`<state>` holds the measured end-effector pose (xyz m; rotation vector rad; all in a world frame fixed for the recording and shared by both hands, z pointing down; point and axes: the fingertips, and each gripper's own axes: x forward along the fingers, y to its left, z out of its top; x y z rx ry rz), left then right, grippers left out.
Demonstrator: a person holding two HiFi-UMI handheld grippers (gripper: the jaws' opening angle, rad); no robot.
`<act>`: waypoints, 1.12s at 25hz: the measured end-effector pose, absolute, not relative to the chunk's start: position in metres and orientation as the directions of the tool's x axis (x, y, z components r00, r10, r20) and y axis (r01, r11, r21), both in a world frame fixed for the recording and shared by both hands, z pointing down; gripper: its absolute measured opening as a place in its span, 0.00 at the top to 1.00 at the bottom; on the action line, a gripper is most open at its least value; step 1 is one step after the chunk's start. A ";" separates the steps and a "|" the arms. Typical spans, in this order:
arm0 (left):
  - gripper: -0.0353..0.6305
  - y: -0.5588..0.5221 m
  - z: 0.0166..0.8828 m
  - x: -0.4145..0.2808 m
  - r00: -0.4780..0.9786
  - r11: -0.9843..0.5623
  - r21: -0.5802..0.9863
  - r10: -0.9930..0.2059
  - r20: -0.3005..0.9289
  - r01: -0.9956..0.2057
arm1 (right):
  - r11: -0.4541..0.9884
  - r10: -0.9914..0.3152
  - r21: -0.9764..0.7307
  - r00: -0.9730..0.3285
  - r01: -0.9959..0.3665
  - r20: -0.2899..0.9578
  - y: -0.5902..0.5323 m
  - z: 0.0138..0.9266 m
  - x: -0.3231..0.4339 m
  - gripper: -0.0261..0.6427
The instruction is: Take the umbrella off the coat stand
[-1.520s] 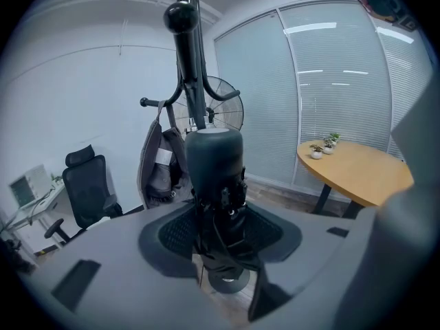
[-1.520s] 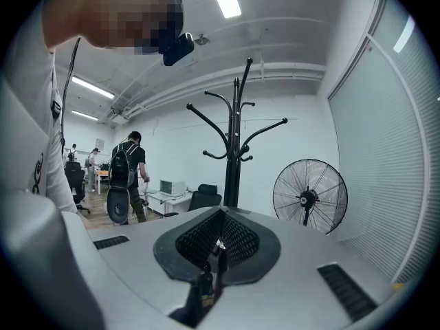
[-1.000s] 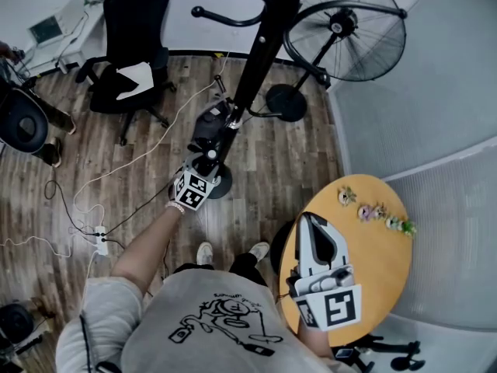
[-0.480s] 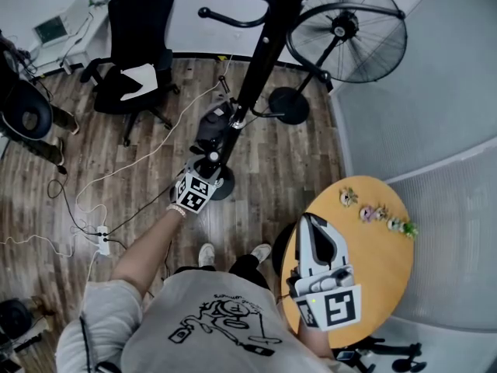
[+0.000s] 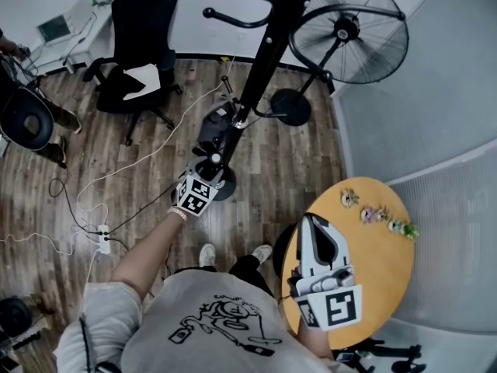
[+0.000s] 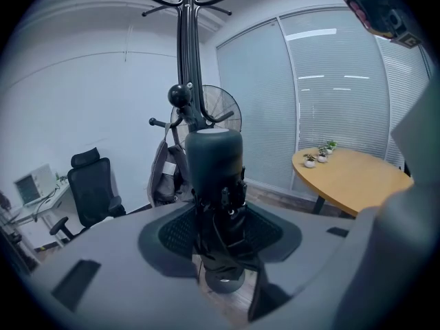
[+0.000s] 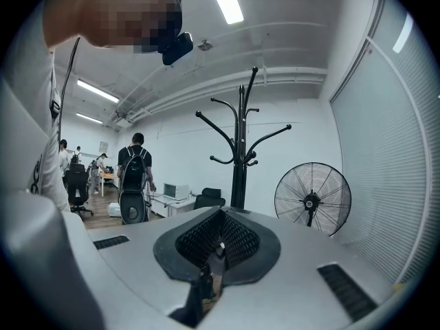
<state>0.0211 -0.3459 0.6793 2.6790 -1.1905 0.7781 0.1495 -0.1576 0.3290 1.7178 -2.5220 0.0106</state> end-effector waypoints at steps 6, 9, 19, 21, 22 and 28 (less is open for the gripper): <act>0.66 -0.342 0.671 0.017 0.558 -0.682 -0.103 -0.667 0.493 -0.724 | 0.376 -0.925 0.043 -0.373 -0.925 0.073 -0.158 0.328 0.146 0.94; 0.66 -0.341 0.667 0.016 0.560 -0.679 -0.101 -0.672 0.484 -0.727 | 0.380 -0.924 0.043 -0.377 -0.924 0.070 -0.160 0.327 0.144 0.94; 0.66 -0.335 0.657 0.011 0.568 -0.685 -0.096 -0.666 0.483 -0.722 | 0.397 -0.917 0.037 -0.394 -0.917 0.064 -0.166 0.326 0.135 0.94; 0.66 -0.334 0.656 0.011 0.569 -0.686 -0.094 -0.664 0.485 -0.721 | 0.400 -0.916 0.036 -0.397 -0.916 0.062 -0.167 0.326 0.133 0.94; 0.66 -0.333 0.656 0.011 0.569 -0.687 -0.093 -0.663 0.486 -0.721 | 0.401 -0.915 0.035 -0.398 -0.915 0.061 -0.167 0.326 0.133 0.94; 0.66 -0.329 0.651 0.010 0.574 -0.682 -0.077 -0.665 0.478 -0.727 | 0.403 -0.914 0.034 -0.401 -0.914 0.054 -0.167 0.324 0.131 0.94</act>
